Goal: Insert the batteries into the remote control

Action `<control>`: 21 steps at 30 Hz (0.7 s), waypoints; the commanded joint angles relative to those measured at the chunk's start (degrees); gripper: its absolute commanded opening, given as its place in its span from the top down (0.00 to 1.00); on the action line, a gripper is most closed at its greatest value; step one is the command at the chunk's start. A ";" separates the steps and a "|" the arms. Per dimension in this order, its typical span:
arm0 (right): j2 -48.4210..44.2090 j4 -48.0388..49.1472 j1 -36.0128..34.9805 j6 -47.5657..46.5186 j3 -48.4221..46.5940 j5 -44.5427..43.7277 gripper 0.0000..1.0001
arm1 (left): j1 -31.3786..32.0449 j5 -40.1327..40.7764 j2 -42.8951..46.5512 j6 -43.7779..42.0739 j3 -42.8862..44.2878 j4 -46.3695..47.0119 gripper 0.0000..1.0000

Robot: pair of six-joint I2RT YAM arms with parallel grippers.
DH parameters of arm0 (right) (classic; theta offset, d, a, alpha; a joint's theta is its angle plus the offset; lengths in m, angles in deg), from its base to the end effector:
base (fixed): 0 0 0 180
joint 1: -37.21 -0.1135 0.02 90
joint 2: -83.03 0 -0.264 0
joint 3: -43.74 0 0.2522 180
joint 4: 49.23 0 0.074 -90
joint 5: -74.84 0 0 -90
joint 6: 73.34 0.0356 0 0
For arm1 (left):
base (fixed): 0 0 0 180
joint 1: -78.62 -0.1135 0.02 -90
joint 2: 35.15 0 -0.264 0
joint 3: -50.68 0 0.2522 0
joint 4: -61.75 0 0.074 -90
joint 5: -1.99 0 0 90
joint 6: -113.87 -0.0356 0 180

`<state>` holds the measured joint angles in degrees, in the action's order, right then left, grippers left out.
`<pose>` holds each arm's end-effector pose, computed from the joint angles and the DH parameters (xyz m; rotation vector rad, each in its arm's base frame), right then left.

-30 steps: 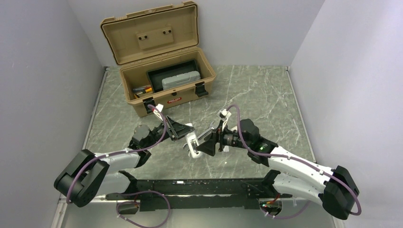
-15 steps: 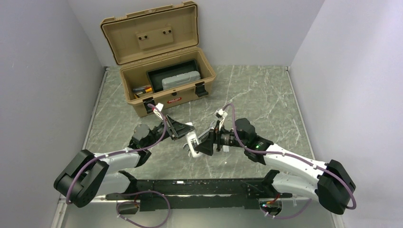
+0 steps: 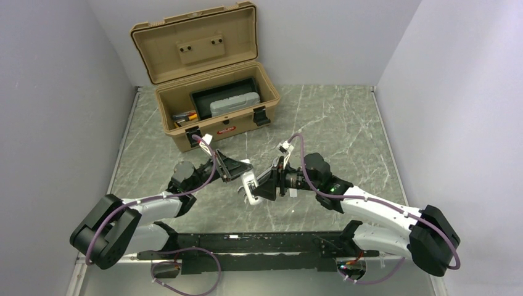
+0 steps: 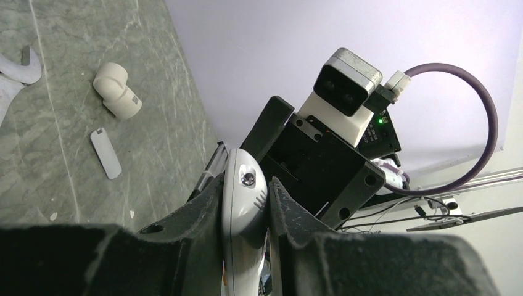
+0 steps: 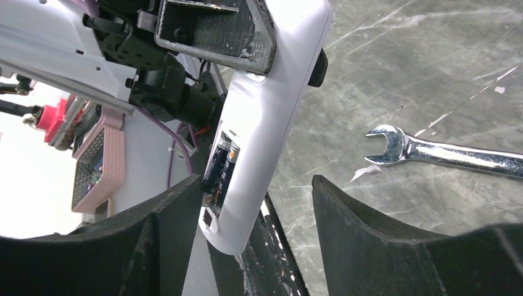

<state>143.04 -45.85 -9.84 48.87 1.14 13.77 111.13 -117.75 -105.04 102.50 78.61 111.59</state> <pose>0.1446 0.1806 0.2412 -0.6554 1.9243 1.3885 0.1766 -0.1335 0.2072 -0.1900 1.7757 -1.8739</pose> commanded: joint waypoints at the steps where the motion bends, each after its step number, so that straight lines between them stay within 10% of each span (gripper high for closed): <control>1: 0.75 4.56 0.19 0.86 -0.87 0.82 0.34 | 0.35 -0.59 0.37 -0.69 1.66 3.52 1.00; 21: 3.00 5.97 0.19 1.45 -1.33 3.17 0.63 | 0.36 -0.20 1.12 -0.75 1.33 3.16 1.00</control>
<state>144.79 -42.68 -9.84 50.59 1.12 16.07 111.13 -117.75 -105.04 101.73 78.61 111.59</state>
